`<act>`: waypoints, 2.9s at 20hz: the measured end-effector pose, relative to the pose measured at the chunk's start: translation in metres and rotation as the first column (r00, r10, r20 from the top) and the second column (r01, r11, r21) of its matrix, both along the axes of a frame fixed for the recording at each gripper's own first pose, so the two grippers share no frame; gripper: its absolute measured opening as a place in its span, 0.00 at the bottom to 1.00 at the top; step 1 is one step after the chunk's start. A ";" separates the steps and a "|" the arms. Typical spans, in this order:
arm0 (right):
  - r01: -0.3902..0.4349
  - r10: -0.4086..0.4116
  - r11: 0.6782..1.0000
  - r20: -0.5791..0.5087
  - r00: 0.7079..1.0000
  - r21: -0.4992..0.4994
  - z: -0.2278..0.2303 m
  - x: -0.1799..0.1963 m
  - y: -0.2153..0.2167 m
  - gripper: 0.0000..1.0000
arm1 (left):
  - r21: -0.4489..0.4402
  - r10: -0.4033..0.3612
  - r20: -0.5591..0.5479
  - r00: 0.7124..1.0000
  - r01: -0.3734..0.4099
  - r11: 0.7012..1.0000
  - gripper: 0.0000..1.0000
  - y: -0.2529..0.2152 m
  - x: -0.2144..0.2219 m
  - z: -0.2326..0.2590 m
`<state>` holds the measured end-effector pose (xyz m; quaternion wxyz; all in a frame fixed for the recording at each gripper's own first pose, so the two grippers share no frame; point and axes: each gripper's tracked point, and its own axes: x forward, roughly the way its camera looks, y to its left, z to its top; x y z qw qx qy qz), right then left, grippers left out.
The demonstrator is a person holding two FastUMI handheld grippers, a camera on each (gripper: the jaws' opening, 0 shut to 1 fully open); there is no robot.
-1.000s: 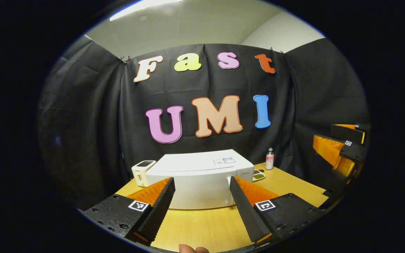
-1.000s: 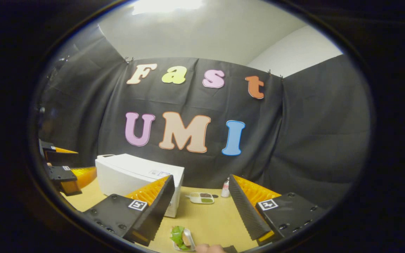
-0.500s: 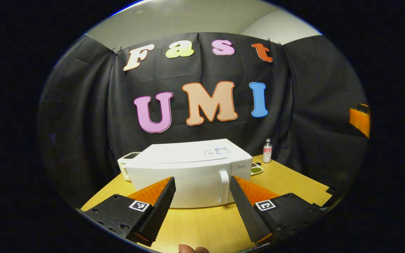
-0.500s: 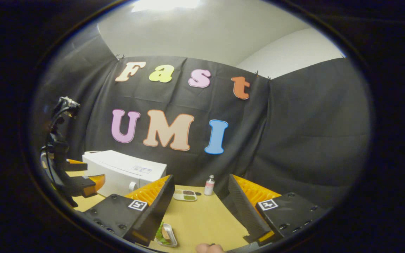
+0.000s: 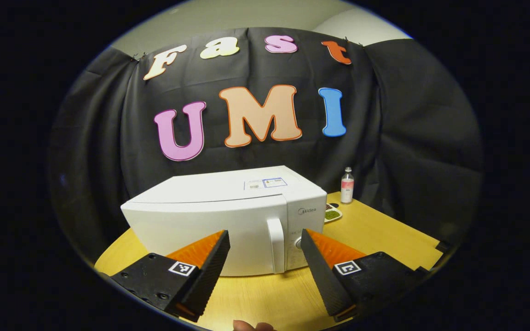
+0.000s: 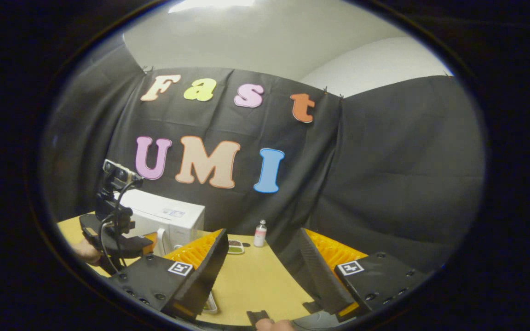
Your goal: Open the microwave oven with the left hand, put the food in, and close the microwave oven.
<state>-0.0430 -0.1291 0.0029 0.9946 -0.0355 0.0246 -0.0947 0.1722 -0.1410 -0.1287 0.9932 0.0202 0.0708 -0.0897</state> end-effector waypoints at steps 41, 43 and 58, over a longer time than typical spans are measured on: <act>-0.048 0.050 0.998 -0.047 0.998 0.048 -0.013 -0.003 0.026 0.98 | -0.013 -0.121 -0.224 0.967 0.121 0.993 0.05 0.036 -0.093 -0.100; -0.083 0.086 0.995 -0.044 0.995 0.061 -0.013 0.001 0.042 0.97 | -0.009 -0.117 -0.240 0.964 0.119 0.993 0.04 0.065 -0.123 -0.103; -0.209 0.230 0.958 -0.092 0.969 0.197 -0.032 0.005 0.170 0.97 | -0.014 0.102 -0.284 0.953 -0.111 0.994 0.04 0.280 -0.210 -0.123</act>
